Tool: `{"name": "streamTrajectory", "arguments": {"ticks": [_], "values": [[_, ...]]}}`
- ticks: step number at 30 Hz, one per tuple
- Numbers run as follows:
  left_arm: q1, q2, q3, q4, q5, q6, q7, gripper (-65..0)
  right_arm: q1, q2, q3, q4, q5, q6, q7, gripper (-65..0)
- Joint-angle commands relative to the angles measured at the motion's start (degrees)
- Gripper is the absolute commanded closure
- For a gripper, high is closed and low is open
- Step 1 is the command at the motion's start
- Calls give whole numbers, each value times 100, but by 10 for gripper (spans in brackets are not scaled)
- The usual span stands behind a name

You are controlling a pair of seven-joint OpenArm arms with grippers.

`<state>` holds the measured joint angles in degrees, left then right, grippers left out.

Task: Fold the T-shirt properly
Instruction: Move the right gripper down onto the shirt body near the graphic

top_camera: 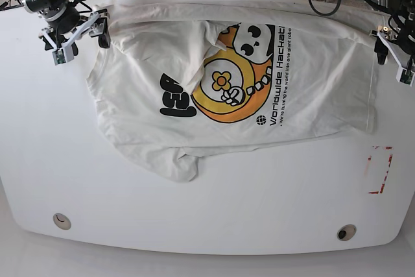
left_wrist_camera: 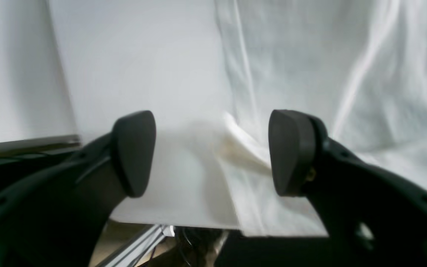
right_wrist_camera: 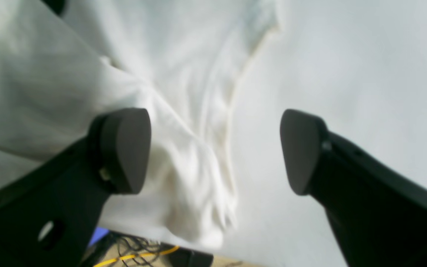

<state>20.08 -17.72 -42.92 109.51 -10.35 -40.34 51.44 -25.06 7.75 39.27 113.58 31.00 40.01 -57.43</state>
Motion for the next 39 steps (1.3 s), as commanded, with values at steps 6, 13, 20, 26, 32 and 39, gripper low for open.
{"name": "streamTrajectory", "arguments": {"ticks": [6,13,20,26,32,39], "values": [[-456,-141,-302,-134,37,34,-32,-440,295,47,-555,119,-116,-1,191,-510],[-676,-387,-319,-556,37,34,-32,-440,603,-199,-819,128,-511,-1,191,-510],[-676,-431,-328,-626,37,34,-32,-440,638,91,-2041,189,-195,-1,191,-510],[-658,-431,-346,-635,37,34,-41,-440,919,-14,-2779,163,-415,-1,191,-510],[-614,-422,-355,-635,46,34,-41,-440,1104,-375,-3113,163,-1180,-1,209,-514],[-456,-404,-328,-635,46,34,-58,-439,1403,-586,-3782,57,-1865,-1,218,-515]]}}
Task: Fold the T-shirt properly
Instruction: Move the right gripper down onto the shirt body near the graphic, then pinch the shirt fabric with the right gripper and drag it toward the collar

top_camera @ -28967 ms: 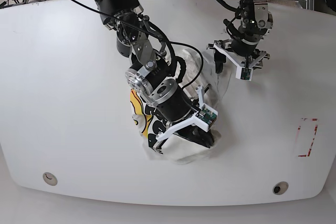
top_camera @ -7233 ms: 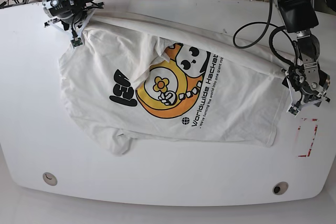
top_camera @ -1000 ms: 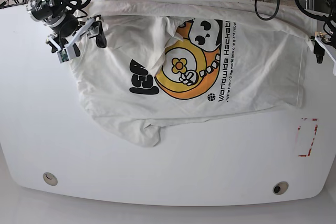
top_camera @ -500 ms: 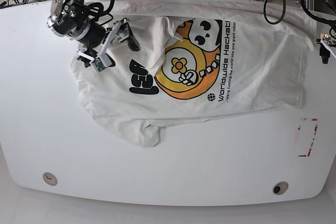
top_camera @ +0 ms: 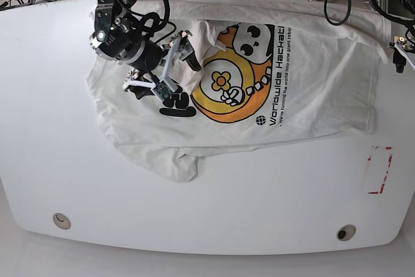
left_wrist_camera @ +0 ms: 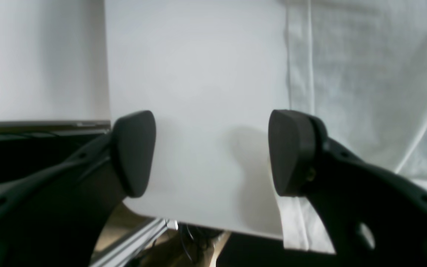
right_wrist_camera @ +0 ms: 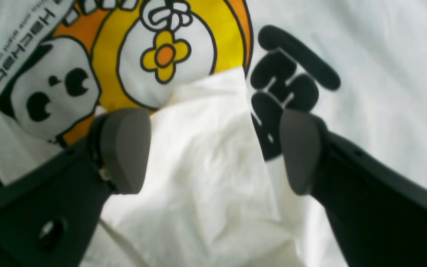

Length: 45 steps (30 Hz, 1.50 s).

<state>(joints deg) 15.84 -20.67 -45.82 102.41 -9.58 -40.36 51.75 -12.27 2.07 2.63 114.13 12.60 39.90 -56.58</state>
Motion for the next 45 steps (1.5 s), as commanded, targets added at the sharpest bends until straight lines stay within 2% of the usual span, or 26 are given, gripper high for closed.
{"name": "streamTrajectory", "arguments": {"ticks": [1,12,21,24,26,27,32,34,45], "values": [[-32,-109,-37,75,-31,36,-89,-439,159,-35,-180,-41,-95,10,132,-515],[47,-100,-37,67,-31,36,-89,-439,537,-519,-321,-920,-1308,10,546,-510],[100,-100,-29,75,-31,36,-98,-439,520,-721,-312,-1307,-2056,10,1038,-495],[100,-100,-29,75,-31,36,-98,-439,511,-730,-312,-1430,-2073,10,1152,-414],[100,-100,-29,75,-31,36,-98,-439,502,-730,-312,-1483,-2073,10,1223,-330],[100,-100,-29,75,-31,36,-98,-439,502,-730,-312,-1501,-2073,10,1249,-258],[91,-100,-29,75,-31,36,-98,-439,493,-730,-312,-1492,-2073,10,1258,-46],[82,-100,-29,75,-31,36,-98,-439,493,-738,-312,-1483,-2073,10,1249,-11],[74,-100,-11,67,-31,36,-98,-439,309,-703,-312,-780,-2073,10,1249,-3]]}}
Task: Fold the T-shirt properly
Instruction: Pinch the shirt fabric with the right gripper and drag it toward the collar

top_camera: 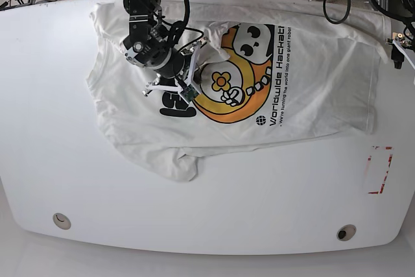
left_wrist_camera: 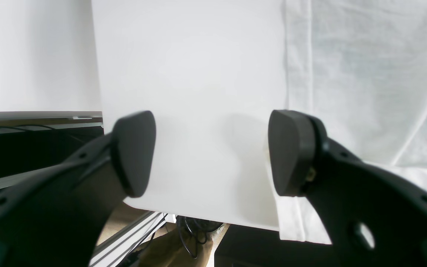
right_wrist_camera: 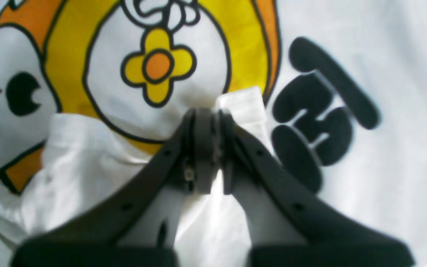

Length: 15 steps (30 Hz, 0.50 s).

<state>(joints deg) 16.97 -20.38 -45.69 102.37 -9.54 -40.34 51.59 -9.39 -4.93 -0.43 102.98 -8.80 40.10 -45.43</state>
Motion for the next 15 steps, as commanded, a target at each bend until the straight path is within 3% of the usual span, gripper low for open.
{"name": "streamTrajectory", "arguments": {"ticks": [1,15], "values": [[-40,-129,-15,71,-35,34,-82,-439,2,5,-6,449,58,-10,125,-5],[-14,-129,231,71,-35,34,-82,-439,178,23,-6,933,23,-10,125,-6]]}}
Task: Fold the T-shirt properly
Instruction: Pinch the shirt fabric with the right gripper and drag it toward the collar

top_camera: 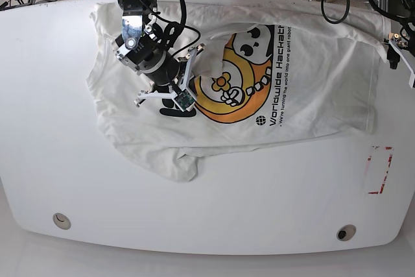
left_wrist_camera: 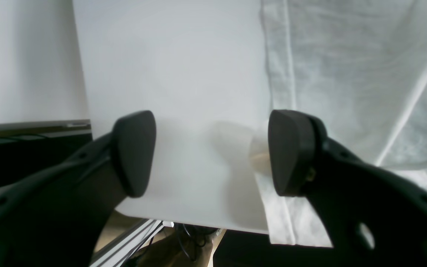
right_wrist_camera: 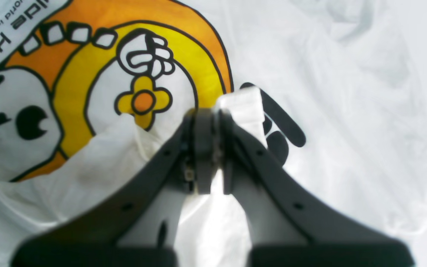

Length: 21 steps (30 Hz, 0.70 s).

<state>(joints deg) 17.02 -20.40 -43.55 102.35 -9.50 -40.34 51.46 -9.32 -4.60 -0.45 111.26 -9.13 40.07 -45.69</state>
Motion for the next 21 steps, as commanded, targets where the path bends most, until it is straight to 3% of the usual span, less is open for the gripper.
{"name": "streamTrajectory", "arguments": {"ticks": [1,18,21], "values": [[-18,-127,43,73,-39,34,-69,-439,207,16,-4,104,55,-7,152,-6],[87,-127,87,73,-39,34,-69,-439,945,157,357,-863,91,-7,178,-6],[96,-127,87,73,-39,34,-69,-439,1007,297,348,-994,99,-7,187,-6]]}}
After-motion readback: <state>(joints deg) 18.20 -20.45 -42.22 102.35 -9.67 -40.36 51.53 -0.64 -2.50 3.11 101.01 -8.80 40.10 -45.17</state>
